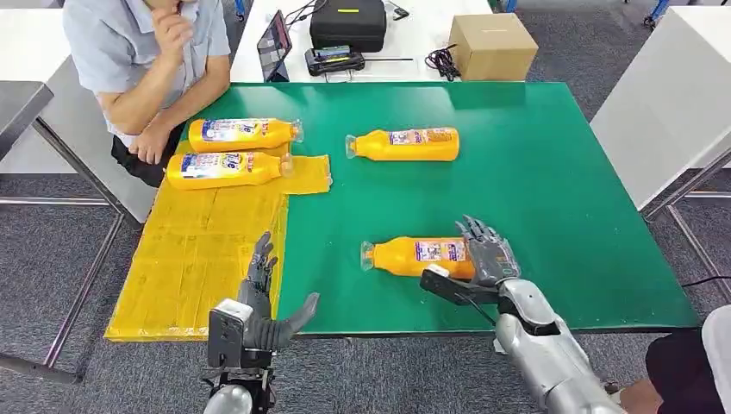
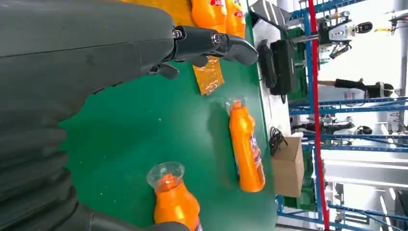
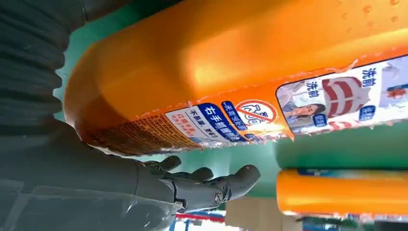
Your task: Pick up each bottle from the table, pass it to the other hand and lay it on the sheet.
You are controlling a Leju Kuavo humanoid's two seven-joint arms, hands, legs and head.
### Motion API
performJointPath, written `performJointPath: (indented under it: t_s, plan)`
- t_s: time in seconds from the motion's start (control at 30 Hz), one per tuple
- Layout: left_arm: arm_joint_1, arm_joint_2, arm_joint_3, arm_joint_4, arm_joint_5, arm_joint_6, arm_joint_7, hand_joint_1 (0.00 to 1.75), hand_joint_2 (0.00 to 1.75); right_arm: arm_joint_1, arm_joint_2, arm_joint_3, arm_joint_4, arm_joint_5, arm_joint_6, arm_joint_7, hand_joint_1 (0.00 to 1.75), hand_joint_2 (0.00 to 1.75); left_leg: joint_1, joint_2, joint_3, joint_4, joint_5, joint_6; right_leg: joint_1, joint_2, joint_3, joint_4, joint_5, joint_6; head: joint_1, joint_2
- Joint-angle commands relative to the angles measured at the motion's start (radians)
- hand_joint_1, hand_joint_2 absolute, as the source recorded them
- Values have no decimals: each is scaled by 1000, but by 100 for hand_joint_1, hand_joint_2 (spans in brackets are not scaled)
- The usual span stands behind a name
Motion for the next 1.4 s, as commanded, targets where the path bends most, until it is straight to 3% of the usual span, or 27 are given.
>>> performJointPath:
  t_s: [0.03, 0.37, 0.6, 0.73, 0.83, 1.2, 1.4]
  plan:
    - [-44, 4, -7, 74, -6, -9, 5, 0, 175, -76, -36, 105, 103, -47, 76, 8, 175, 175, 2, 0, 3, 0, -1, -2, 2, 0, 4, -1, -1, -3, 0, 0]
    - [-69, 6, -19, 99, -10, -18, 0, 0, 175, -97, -101, 140, 114, -164, 200, -24, 175, 175, 1, -2, 3, 0, 0, -1, 1, -2, 4, -1, -1, -1, 0, 0]
    - [-75, 10, -27, 98, -7, -28, 1, 0, 175, -115, -113, 145, 115, -214, 214, -20, 175, 175, 1, -2, 3, 0, 0, -1, 1, -2, 4, -1, 0, -1, 0, 0]
    - [-81, -3, -19, 107, 22, -12, -34, 0, 175, -67, -85, 55, 62, -427, 285, -166, 175, 175, 2, -2, 5, 0, -1, -2, 2, -2, 7, -2, -1, -3, 0, 0]
    - [-86, -20, -10, 125, 58, -1, -54, 0, 175, -37, -66, 13, 39, -514, 305, -216, 175, 175, 1, -2, 5, 0, -1, -2, 2, -2, 6, -2, -1, -2, 0, 0]
    - [-78, -37, -5, 151, 208, 6, -102, 0, 175, 7, -4, -67, -62, -618, 281, -268, 175, 175, 1, 1, 4, -1, -1, -1, 1, 0, 5, -1, 0, -2, 0, 0]
    - [-95, -11, -18, 207, 316, -49, -87, 0, 175, 45, 32, -81, -166, -645, 274, -274, 175, 175, 1, 0, 2, -1, 0, -1, 1, 0, 3, -1, 0, -1, 0, 0]
